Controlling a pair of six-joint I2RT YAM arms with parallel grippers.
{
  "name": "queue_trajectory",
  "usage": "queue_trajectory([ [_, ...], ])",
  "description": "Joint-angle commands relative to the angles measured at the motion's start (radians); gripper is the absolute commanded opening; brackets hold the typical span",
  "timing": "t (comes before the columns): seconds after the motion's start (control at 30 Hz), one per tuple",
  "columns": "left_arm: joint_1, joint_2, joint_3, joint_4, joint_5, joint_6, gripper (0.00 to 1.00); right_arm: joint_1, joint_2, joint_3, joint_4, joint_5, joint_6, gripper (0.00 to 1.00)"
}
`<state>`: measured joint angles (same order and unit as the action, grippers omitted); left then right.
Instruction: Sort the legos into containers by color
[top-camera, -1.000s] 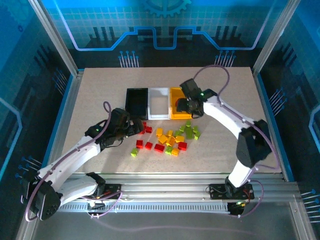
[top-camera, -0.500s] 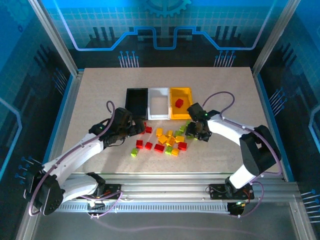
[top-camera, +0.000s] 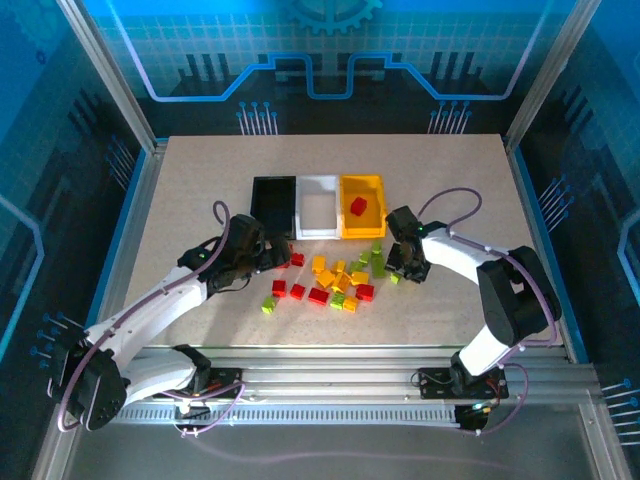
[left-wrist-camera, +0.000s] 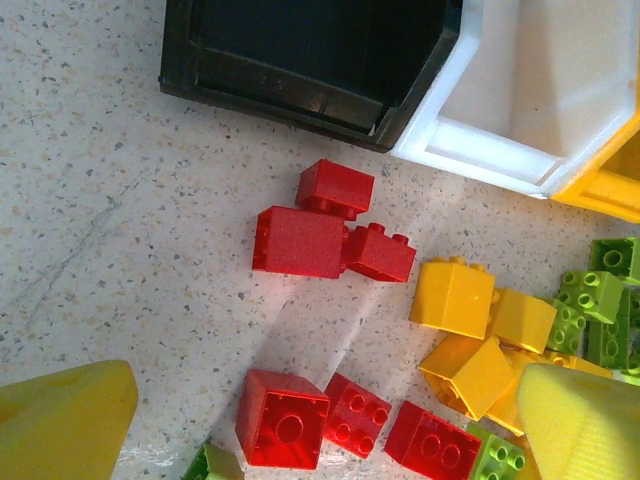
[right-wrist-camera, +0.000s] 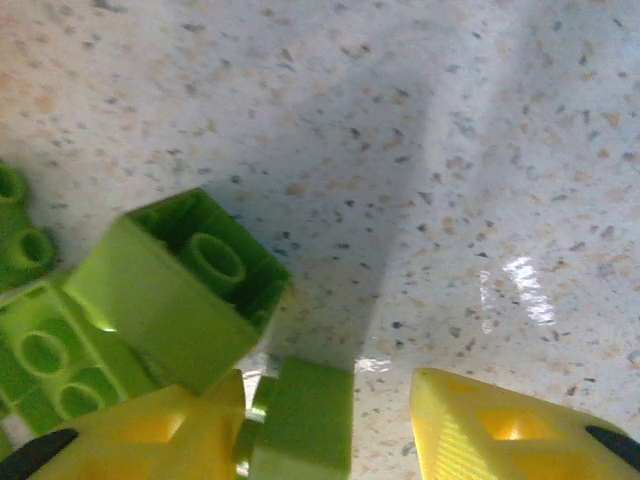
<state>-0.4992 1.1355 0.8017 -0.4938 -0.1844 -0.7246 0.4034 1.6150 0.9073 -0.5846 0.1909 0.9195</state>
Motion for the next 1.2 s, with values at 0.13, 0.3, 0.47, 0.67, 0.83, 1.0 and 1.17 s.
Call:
queue_trajectory([
  [0.13, 0.010, 0.013, 0.014, -0.003, 0.023, 0.011, 0.99, -0.017, -0.053, -0.022, 0.010, -0.016, -0.023, 0.33],
  [0.3, 0.010, 0.008, 0.024, -0.015, 0.015, 0.023, 0.99, -0.010, -0.167, -0.002, -0.039, -0.077, -0.088, 0.25],
  [0.47, 0.012, 0.010, 0.019, -0.020, 0.010, 0.024, 0.99, 0.072, -0.183, 0.139, -0.077, -0.089, -0.148, 0.25],
  [0.67, 0.016, -0.004, -0.009, -0.027, 0.010, 0.019, 0.99, 0.217, 0.070, 0.460, -0.056, -0.048, -0.211, 0.25],
  [0.83, 0.028, -0.030, -0.028, -0.044, 0.015, 0.023, 0.99, 0.258, 0.317, 0.737, -0.040, 0.000, -0.252, 0.26],
  [1.0, 0.038, -0.045, -0.032, -0.058, 0.020, 0.033, 0.99, 0.258, 0.513, 0.965, -0.090, 0.025, -0.269, 0.28],
  [1.17, 0.046, -0.044, -0.033, -0.059, 0.025, 0.036, 0.99, 0.251, 0.607, 1.094, -0.144, -0.002, -0.272, 0.50],
])
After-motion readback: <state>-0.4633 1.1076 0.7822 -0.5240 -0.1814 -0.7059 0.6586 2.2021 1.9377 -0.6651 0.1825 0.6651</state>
